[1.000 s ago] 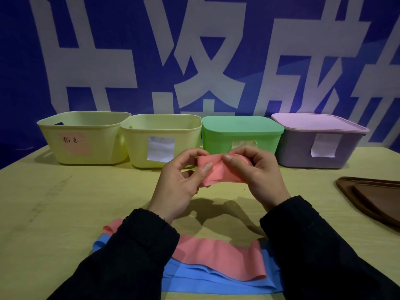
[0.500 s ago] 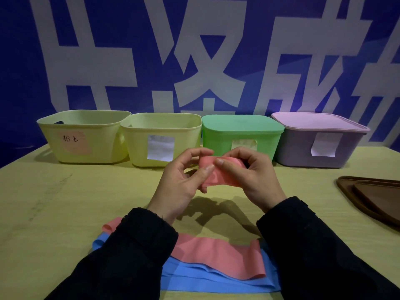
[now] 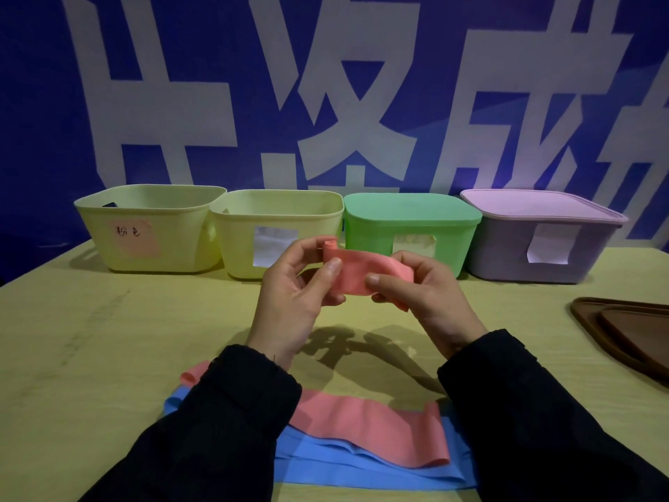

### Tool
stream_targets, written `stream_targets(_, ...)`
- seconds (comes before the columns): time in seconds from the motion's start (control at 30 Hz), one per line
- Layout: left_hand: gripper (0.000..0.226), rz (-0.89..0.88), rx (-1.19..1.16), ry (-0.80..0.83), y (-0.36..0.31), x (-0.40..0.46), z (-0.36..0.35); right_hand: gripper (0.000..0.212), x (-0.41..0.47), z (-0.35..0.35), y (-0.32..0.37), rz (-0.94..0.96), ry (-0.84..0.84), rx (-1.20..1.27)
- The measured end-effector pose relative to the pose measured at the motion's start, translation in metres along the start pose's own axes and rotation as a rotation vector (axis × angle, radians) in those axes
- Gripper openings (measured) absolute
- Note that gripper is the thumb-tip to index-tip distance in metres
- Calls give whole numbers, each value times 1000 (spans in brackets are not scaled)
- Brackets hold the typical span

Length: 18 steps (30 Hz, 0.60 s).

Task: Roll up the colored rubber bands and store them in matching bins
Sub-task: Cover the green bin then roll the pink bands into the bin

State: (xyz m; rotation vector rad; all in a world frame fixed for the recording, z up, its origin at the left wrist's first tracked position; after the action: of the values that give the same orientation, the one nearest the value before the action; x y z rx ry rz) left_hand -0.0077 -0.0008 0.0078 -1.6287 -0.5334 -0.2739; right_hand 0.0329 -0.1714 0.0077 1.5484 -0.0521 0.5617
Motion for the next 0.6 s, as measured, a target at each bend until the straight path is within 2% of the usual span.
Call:
stream_targets(0.1, 36, -17, 44, -1, -3, -1, -1, 21, 1, 0, 0, -20, -20, 74)
stream_targets(0.27, 27, -68, 99, -2, -6, -2, -2, 18, 0, -6, -2, -52, 16, 282)
stream_targets(0.5, 35, -16, 4, 4, -6, -1, -5, 23, 0, 0, 0, -55, -51, 381)
stream_targets(0.6, 27, 5, -21, -20, -4, -1, -2, 27, -1, -1, -2, -69, -47, 365)
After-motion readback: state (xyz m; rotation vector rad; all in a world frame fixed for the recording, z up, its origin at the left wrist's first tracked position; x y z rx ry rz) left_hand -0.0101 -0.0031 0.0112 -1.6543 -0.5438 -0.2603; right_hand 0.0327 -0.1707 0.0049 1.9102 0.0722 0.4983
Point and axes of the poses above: each hand's wrist, its own x-axis towards the middle knuckle, its own z-axis out of the back of the hand, y = z × x, the point moved 8 cm from there along x, towards the middle knuckle, and after that the axes turned 1 degree about -z, right-handed, at the moved point
